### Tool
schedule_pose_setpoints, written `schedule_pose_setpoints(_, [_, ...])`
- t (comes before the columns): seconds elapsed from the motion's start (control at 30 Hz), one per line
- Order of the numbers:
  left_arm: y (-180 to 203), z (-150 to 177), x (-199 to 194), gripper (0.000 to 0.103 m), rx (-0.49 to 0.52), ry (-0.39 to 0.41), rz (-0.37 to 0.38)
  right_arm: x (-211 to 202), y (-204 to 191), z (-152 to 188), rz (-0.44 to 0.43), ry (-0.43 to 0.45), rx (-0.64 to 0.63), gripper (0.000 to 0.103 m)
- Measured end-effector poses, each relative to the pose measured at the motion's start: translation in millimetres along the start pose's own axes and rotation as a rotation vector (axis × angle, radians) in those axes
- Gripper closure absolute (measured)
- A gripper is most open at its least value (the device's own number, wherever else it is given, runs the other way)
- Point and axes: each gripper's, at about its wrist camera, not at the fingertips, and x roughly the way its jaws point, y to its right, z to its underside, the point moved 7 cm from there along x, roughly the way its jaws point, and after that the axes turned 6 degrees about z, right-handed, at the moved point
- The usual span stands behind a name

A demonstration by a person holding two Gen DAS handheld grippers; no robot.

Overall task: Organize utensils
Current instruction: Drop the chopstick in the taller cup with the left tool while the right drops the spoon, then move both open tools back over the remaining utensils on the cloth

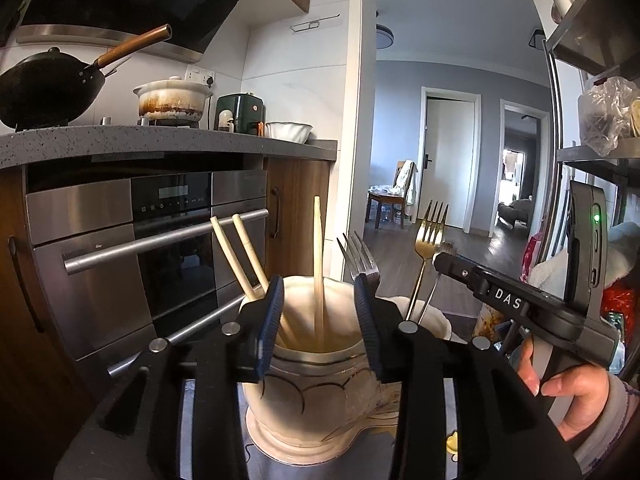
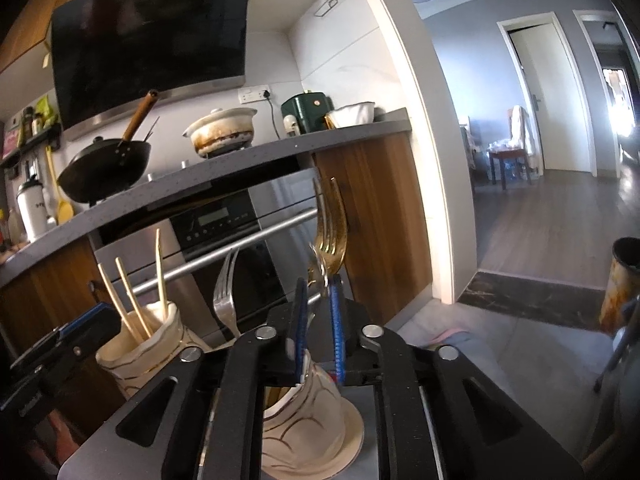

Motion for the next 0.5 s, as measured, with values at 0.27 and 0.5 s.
schedule_pose_setpoints(0.27, [3.3,-5.2,-9.8,0.036,0.002,0.029,-0.014,-25.3,5.6,-18.6,-0.011,0.045,0.029,0.029])
schedule_pose_setpoints(0.5, [2.9,-6.4,-23.6,0.005,-0.001,0.060,-0.060,-55.5,16.9,-34.2,-0.037,0.069,0.078,0.007])
